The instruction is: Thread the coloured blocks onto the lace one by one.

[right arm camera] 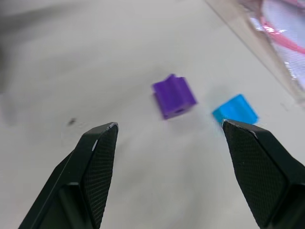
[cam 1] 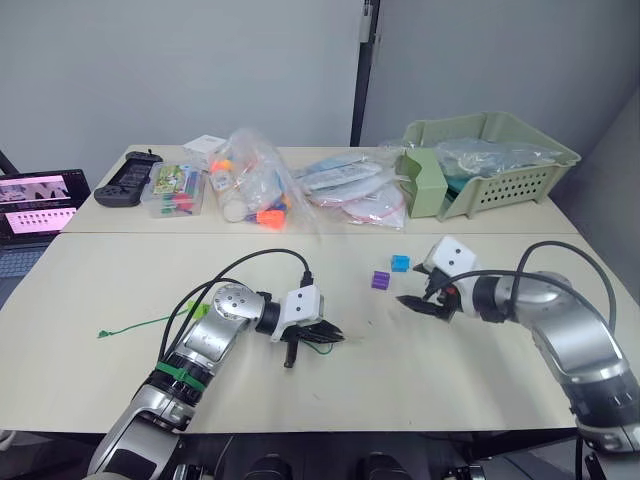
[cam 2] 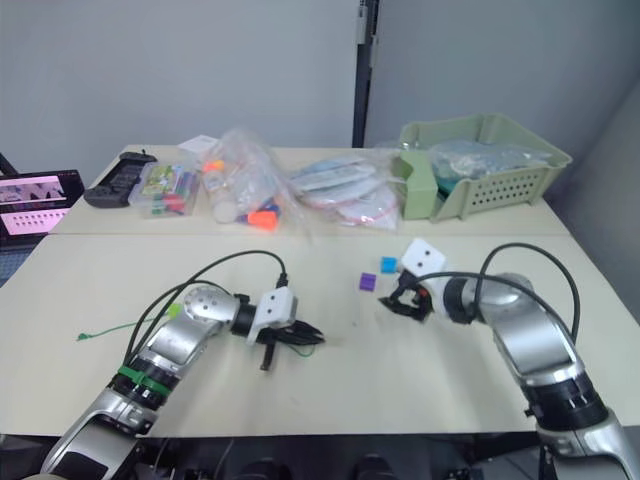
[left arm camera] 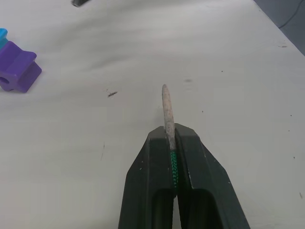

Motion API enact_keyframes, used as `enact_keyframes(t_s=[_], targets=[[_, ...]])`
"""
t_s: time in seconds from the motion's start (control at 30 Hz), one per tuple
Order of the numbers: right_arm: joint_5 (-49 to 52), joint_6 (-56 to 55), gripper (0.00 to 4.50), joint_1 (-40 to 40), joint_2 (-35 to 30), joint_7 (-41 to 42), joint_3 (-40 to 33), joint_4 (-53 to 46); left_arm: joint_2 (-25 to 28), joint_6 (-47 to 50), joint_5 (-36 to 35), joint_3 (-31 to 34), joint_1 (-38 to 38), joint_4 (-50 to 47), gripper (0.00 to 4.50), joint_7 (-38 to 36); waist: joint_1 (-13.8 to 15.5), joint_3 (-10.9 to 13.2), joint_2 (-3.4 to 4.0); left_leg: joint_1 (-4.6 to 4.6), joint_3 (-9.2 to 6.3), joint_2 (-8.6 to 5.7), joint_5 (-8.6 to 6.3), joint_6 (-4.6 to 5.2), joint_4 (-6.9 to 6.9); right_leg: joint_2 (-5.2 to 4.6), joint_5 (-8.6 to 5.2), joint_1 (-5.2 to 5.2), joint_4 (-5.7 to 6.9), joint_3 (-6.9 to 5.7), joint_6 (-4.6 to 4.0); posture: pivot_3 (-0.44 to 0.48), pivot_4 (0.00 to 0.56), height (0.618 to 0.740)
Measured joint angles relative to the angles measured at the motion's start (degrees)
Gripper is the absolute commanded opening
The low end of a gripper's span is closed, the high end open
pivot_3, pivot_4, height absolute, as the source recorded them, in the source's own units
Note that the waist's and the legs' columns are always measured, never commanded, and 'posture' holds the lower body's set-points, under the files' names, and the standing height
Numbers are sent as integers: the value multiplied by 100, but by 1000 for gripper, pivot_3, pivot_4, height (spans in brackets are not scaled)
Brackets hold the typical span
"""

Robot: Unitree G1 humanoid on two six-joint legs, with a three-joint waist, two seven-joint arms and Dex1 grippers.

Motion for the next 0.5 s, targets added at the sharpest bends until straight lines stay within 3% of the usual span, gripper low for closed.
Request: enact_keyframes(t_s=[0.2,0.37,0.5], targets=[[-560,-761,3668,-915,15,370,587,1558,-59,25,-1,0,30,-23,0,48,6,0,1,-3,5,-2,0,0,0,-3,0,-3,-1,2,0,0,150,740],[-1255,-1930,3668,-2534,404,1173,1368,4022,-63,131,-5,6,126,-149,0,118,-42,1,2,-6,11,-1,1,0,-2,-2,2,-26,6,10,-2,0,150,740],[-1678,-2695,3668,-3315,837,1405,1608,5420,-90,224,-7,-22,289,-292,0,169,-100,0,2,-20,7,0,1,-2,-7,-4,3,-42,8,6,-3,0,150,740]])
